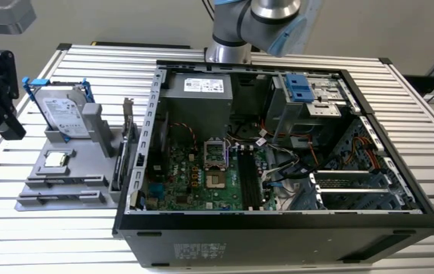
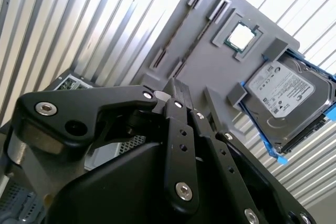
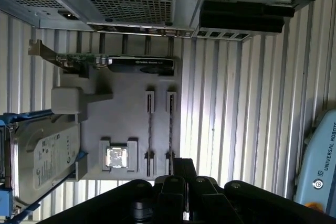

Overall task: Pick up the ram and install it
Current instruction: 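Pick up the ram and move it above insertion slot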

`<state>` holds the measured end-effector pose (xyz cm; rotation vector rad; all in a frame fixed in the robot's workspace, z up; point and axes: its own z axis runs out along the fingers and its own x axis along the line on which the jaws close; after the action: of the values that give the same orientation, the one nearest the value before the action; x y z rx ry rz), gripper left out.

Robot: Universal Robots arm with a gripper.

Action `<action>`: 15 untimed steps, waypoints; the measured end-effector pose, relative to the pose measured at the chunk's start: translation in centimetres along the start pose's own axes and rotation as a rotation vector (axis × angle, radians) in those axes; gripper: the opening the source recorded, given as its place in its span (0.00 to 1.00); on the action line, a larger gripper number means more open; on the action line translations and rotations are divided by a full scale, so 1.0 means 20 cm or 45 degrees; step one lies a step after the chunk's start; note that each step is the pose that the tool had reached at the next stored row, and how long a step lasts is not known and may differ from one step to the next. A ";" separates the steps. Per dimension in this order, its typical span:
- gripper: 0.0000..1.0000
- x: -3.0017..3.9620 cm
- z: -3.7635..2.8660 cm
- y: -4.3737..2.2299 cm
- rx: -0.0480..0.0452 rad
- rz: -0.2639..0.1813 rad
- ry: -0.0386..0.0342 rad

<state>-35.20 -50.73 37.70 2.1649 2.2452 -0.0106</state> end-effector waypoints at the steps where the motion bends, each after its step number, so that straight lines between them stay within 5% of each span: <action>1: 0.00 0.000 0.005 -0.002 0.000 0.001 0.0000; 15: 0.00 0.003 0.069 -0.047 0.000 0.006 -0.0002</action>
<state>-36.12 -50.73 36.32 2.1702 2.2397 -0.0103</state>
